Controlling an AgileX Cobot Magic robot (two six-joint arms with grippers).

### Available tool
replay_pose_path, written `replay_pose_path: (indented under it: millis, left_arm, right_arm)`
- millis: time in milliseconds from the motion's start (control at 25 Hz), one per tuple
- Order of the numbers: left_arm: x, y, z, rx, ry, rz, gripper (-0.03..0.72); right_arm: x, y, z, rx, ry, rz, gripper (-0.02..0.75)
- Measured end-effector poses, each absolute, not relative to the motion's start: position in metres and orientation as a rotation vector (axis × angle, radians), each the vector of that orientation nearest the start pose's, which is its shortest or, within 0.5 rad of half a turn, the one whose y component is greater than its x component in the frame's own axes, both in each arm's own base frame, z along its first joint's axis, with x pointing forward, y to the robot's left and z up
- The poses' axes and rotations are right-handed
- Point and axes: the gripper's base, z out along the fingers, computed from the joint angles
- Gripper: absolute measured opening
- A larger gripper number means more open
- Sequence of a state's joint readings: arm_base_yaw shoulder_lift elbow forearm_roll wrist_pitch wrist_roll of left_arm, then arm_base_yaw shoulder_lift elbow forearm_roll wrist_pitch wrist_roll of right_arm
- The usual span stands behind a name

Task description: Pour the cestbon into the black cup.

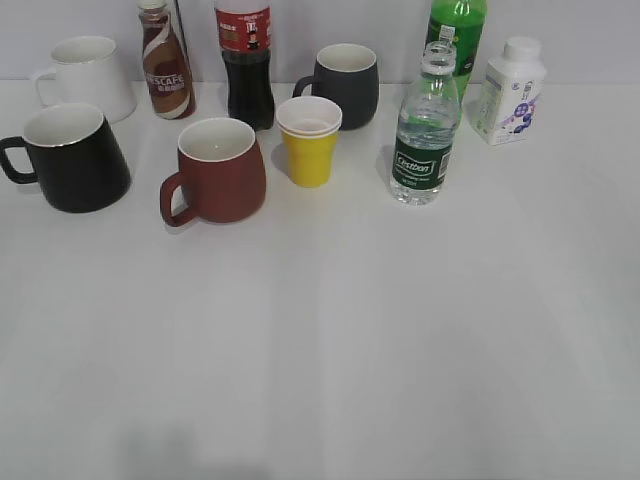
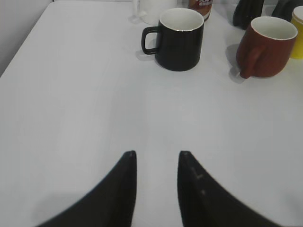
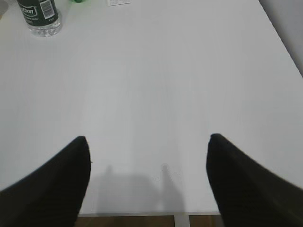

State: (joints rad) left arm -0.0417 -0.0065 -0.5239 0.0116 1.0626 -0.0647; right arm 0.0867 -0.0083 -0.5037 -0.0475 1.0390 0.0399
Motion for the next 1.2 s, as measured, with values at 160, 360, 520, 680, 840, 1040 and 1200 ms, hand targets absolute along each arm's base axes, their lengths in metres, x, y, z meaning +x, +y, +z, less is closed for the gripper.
replay_pose_path:
  millis: [160, 360, 520, 680, 840, 1040, 1200]
  left_arm:
    - [-0.009, 0.001, 0.284, -0.024, 2.016, -0.054, 0.227]
    - [-0.009, 0.001, 0.284, -0.024, 2.016, -0.055, 0.227]
    - [-0.008, 0.001, 0.295, -0.022, 1.922, -0.057, 0.227]
    - [0.005, 0.001, 0.338, -0.009, 1.47, -0.054, 0.233]
    - [0.035, -0.001, 0.354, 0.023, 1.229, -0.032, 0.252]
    - [0.103, -0.005, 0.325, 0.064, 1.283, -0.015, 0.266]
    - [0.168, 0.0, 0.287, 0.047, 1.39, 0.001, 0.325]
  right_arm:
    - [-0.005, -0.004, 0.28, -0.045, 2.009, 0.024, 0.574]
    - [-0.005, -0.004, 0.28, -0.045, 2.009, 0.024, 0.574]
    - [-0.005, -0.004, 0.28, -0.045, 2.009, 0.024, 0.574]
    - [-0.005, -0.004, 0.28, -0.045, 2.009, 0.024, 0.574]
    - [-0.005, -0.004, 0.28, -0.045, 2.009, 0.024, 0.574]
    - [-0.005, -0.004, 0.28, -0.045, 2.009, 0.024, 0.574]
    - [-0.005, -0.004, 0.28, -0.045, 2.009, 0.024, 0.574]
